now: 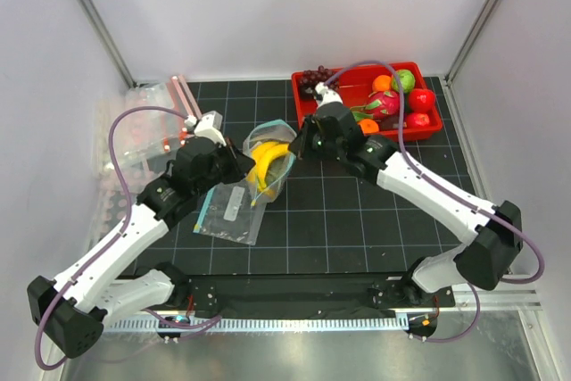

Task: Place the food in the zip-top bag and seal the zipper
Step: Adjust the zipper food storage bag at the center of the board.

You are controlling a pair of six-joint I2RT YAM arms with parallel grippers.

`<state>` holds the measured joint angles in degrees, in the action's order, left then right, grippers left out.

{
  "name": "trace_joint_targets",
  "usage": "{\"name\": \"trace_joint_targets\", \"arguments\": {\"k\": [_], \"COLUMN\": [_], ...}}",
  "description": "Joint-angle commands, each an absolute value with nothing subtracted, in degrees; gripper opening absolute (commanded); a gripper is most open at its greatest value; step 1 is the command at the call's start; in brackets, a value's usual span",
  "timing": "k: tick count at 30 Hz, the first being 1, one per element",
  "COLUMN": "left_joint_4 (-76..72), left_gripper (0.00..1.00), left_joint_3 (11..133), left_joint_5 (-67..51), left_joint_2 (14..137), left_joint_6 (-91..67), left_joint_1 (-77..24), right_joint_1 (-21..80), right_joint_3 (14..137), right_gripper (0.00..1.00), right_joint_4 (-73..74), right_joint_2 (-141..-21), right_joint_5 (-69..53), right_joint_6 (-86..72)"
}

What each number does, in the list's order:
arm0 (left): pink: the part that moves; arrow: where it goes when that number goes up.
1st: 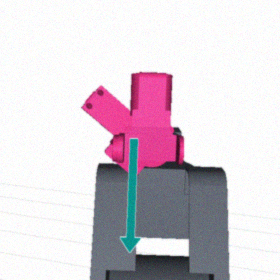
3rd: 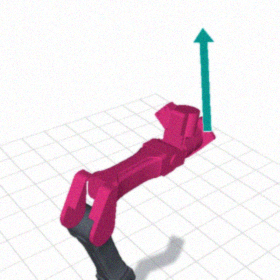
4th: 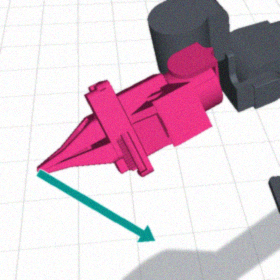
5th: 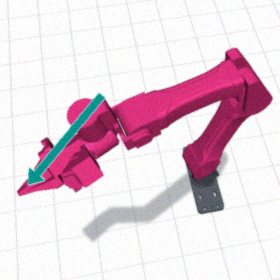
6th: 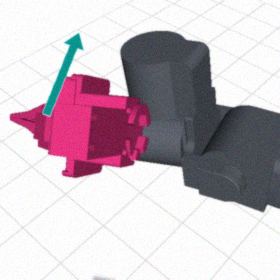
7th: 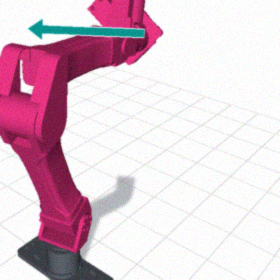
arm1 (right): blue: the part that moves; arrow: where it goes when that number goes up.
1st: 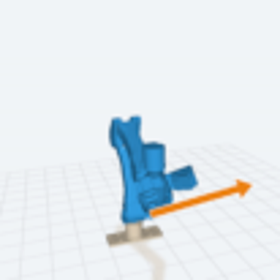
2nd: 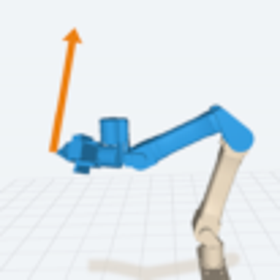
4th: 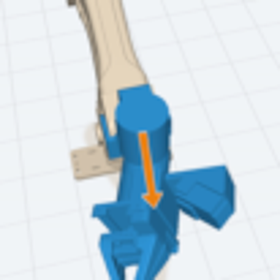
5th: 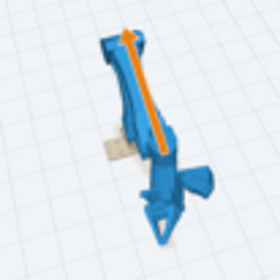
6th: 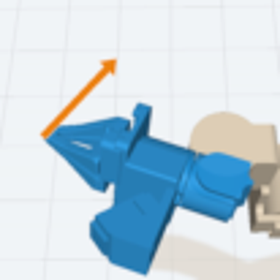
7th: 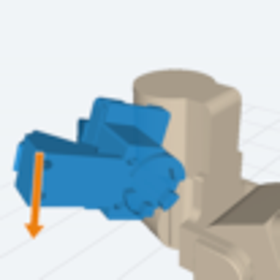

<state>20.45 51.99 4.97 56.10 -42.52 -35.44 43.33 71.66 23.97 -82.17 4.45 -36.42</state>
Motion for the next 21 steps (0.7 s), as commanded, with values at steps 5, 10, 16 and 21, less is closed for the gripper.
{"name": "trace_joint_targets", "arguments": {"k": [5, 10, 16, 21], "left_joint_4": [14.2, 13.1, 7.7, 4.0], "left_gripper": [0.01, 0.00, 0.00, 0.00], "left_joint_3": [55.7, 57.0, 54.7, 54.8], "left_joint_5": [-8.2, -11.3, -12.0, -12.4], "left_joint_2": [59.6, 65.4, 70.3, 77.7], "left_joint_6": [-45.4, -44.6, -45.4, -45.3], "left_joint_1": [-35.1, -35.1, -35.2, -35.2], "right_joint_1": [46.6, 47.7, 47.5, 47.2], "right_joint_3": [78.8, 80.4, 81.3, 81.3], "right_gripper": [0.01, 0.01, 0.01, 0.01], "right_joint_4": [23.8, 23.2, 23.9, 25.7], "right_joint_2": [-85.6, -91.9, -91.9, -88.1], "right_joint_5": [3.1, 2.3, 4.7, 7.2], "right_joint_6": [-34.9, -35.4, -34.6, -33.6]}}
